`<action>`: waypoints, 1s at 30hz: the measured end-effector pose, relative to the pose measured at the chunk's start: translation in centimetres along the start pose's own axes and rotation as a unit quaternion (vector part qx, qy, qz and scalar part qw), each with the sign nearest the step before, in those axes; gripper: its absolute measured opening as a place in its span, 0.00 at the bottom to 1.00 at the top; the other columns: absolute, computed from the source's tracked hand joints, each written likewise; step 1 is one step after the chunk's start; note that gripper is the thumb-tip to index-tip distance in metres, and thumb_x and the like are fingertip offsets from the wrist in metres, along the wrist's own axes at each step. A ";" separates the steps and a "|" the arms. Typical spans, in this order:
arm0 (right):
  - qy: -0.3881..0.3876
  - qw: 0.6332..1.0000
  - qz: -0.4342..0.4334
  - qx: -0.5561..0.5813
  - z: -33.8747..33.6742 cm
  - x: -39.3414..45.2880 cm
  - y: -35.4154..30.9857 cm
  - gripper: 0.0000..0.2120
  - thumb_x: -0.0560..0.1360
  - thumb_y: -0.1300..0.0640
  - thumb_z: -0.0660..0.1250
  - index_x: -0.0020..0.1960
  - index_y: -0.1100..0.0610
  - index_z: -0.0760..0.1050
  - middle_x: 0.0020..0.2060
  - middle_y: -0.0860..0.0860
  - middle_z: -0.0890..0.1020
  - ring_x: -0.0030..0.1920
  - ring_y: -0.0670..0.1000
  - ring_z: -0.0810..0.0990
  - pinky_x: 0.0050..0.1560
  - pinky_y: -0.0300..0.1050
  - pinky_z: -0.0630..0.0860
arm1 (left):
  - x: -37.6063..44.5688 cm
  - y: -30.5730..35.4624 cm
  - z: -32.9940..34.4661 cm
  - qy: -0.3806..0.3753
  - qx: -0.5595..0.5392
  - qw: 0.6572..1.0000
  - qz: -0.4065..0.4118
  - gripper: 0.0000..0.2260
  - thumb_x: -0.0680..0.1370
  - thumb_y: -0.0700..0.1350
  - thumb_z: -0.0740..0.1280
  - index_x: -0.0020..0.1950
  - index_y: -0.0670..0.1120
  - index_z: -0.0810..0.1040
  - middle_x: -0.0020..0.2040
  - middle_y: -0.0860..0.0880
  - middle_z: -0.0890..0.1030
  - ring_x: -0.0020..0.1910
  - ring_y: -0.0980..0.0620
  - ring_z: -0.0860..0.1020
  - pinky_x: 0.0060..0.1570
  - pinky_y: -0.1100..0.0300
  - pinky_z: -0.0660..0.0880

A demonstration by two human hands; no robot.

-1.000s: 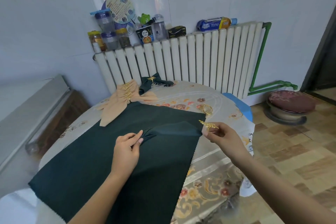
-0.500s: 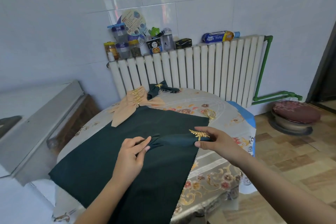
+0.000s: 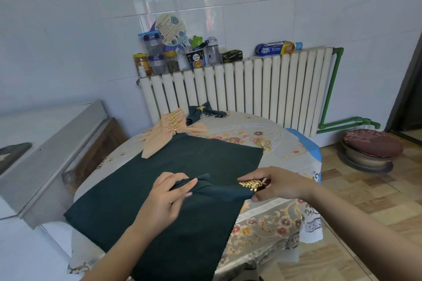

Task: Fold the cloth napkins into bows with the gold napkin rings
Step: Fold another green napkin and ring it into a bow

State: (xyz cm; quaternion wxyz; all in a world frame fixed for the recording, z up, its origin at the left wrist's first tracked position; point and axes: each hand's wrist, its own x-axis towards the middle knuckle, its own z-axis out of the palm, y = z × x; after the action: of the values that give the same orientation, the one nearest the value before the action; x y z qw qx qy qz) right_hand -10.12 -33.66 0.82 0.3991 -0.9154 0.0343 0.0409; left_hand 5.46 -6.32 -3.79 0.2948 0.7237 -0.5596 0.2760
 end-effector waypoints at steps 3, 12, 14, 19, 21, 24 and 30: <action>-0.007 1.000 -0.009 0.001 0.8 0.2 -0.4 0.19 0.70 0.53 0.74 0.58 0.39 0.76 0.52 0.38 0.80 0.51 0.38 0.77 0.52 0.31 0.68 | -0.1 0.0 0.2 0.007 0.008 1.000 -0.003 0.13 0.77 0.43 0.64 0.59 0.47 0.81 0.53 0.49 0.78 0.49 0.52 0.72 0.54 0.62 0.68; 0.065 0.992 -0.030 -0.105 2.7 1.1 -1.1 0.17 0.69 0.48 0.74 0.57 0.49 0.79 0.49 0.45 0.82 0.47 0.46 0.79 0.49 0.42 0.74 | -0.6 -0.8 1.2 -0.021 0.038 0.999 -0.025 0.13 0.77 0.43 0.63 0.59 0.49 0.80 0.50 0.50 0.79 0.47 0.52 0.72 0.51 0.62 0.68; 0.069 0.988 -0.035 -0.131 2.7 1.2 -1.0 0.15 0.68 0.49 0.74 0.54 0.49 0.79 0.47 0.45 0.82 0.46 0.47 0.79 0.49 0.46 0.75 | -0.8 -1.1 1.0 -0.023 0.045 0.998 -0.023 0.13 0.77 0.43 0.63 0.59 0.49 0.81 0.50 0.50 0.79 0.47 0.51 0.72 0.50 0.61 0.68; 0.067 0.992 -0.020 -0.105 3.3 1.3 -1.2 0.29 0.69 0.51 0.74 0.68 0.49 0.71 0.62 0.43 0.76 0.60 0.44 0.75 0.58 0.33 0.69 | -0.9 -0.9 1.0 -0.021 0.051 0.998 -0.011 0.12 0.77 0.43 0.63 0.58 0.48 0.81 0.50 0.49 0.79 0.47 0.50 0.72 0.50 0.59 0.69; 0.055 0.993 -0.018 -0.104 3.9 1.6 -1.4 0.30 0.70 0.51 0.74 0.69 0.49 0.69 0.64 0.44 0.75 0.62 0.44 0.74 0.59 0.32 0.68 | -0.8 -0.5 1.2 -0.027 0.053 0.998 0.000 0.12 0.77 0.44 0.63 0.58 0.47 0.81 0.50 0.49 0.79 0.47 0.51 0.72 0.50 0.60 0.68; 0.055 0.993 -0.013 -0.104 4.9 1.9 -2.0 0.29 0.71 0.49 0.73 0.69 0.50 0.69 0.64 0.46 0.76 0.61 0.46 0.75 0.59 0.36 0.71 | -0.8 0.0 1.8 -0.024 0.047 0.999 -0.005 0.12 0.77 0.43 0.63 0.57 0.47 0.82 0.50 0.49 0.79 0.47 0.51 0.73 0.51 0.61 0.68; 0.117 0.989 0.007 -0.085 6.6 2.8 -3.1 0.27 0.71 0.46 0.71 0.68 0.50 0.71 0.61 0.45 0.78 0.60 0.48 0.76 0.59 0.42 0.73 | -1.0 0.7 3.1 -0.036 0.004 0.997 -0.065 0.13 0.77 0.45 0.62 0.58 0.48 0.81 0.49 0.51 0.79 0.46 0.53 0.72 0.49 0.61 0.70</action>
State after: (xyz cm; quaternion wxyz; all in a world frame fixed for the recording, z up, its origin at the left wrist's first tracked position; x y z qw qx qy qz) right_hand -7.36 -26.78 -1.68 0.3128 -0.9441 0.0838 -0.0611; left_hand 4.80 -8.04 -6.51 0.2891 0.7689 -0.5207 0.2324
